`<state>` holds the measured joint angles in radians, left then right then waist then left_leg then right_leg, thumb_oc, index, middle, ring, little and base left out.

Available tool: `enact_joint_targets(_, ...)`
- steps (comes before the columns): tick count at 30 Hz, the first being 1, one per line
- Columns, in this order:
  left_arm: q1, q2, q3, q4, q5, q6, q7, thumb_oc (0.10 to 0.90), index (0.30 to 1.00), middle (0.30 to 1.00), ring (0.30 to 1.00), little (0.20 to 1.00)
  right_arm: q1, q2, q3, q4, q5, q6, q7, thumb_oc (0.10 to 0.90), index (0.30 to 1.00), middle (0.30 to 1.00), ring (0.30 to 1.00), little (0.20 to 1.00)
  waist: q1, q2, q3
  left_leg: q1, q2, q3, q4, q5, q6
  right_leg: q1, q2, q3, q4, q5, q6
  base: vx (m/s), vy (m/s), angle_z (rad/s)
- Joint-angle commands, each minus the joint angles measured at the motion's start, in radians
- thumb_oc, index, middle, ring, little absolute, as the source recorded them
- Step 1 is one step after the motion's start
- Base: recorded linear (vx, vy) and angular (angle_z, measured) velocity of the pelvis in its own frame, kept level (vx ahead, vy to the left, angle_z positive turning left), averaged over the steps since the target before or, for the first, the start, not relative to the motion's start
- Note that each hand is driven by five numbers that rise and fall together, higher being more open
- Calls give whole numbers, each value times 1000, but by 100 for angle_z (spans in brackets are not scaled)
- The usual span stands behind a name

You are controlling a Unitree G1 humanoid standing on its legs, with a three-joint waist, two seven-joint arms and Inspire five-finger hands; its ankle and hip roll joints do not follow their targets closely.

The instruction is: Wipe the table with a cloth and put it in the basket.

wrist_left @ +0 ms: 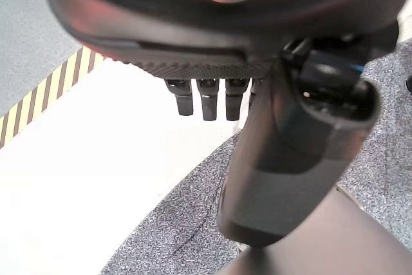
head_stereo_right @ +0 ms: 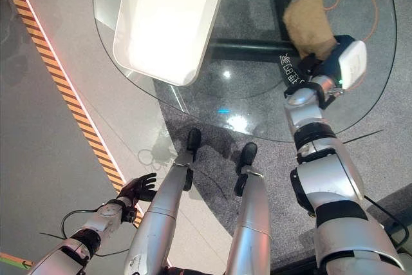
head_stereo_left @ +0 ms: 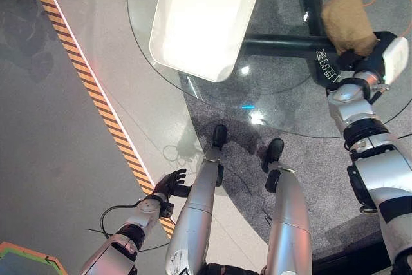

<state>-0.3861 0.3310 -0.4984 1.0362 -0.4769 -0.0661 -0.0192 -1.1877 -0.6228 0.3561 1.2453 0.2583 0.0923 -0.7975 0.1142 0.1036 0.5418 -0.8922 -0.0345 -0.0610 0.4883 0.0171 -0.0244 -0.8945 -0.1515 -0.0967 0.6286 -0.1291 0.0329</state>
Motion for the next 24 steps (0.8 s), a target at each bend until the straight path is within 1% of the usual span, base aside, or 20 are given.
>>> enact_joint_targets(1, 98, 17, 22, 21, -31, 2, -21, 800, 900, 900, 900, 900, 16, -221, -18, 27, 43, -4, -134, 100, 300, 300, 300, 200, -16, 25, -22, 68, 12, 56, 25, -99, 47, 30, 47, -19, -4, 15, -20, 0, 0, 0)
enact_joint_targets(7, 96, 40, 32, 27, -44, 0, -39, 800, 900, 900, 900, 900, 30, -263, -52, 49, 95, -22, -132, 100, 300, 300, 300, 200, -23, 11, -22, 69, 16, 53, 27, -103, 49, 34, 56, -16, -7, 15, -19, 2, -1, -2)
enact_joint_targets(13, 80, 53, 37, 32, -42, 13, -47, 800, 900, 900, 900, 900, 34, -276, -59, 47, 112, -25, -114, 100, 300, 300, 300, 200, -26, -1, -22, 70, 16, 52, 25, -105, 51, 36, 59, -15, -14, 21, -17, -2, -15, -9)
enact_joint_targets(15, 76, 54, 38, 34, -44, 15, -47, 800, 900, 900, 900, 900, 34, -272, -58, 44, 111, -26, -109, 100, 300, 300, 300, 200, -27, -2, -22, 69, 17, 52, 25, -105, 50, 36, 59, -15, -15, 21, -16, 0, 0, 0)
enact_joint_targets(20, 73, 52, 37, 47, -44, 10, -47, 800, 900, 900, 900, 900, 30, -250, -46, 24, 105, -67, -73, 100, 300, 300, 300, 200, -27, 0, -22, 76, 16, 52, 20, -104, 50, 41, 58, -14, -20, 21, -16, 0, 0, 0)
enact_joint_targets(24, 69, 47, 34, 52, -43, 2, -50, 800, 900, 900, 900, 900, -4, -218, -9, -13, 82, -96, -51, 100, 300, 300, 300, 200, -24, 4, -22, 74, 15, 53, 19, -103, 47, 40, 56, -15, -20, 20, -16, 0, 0, 0)
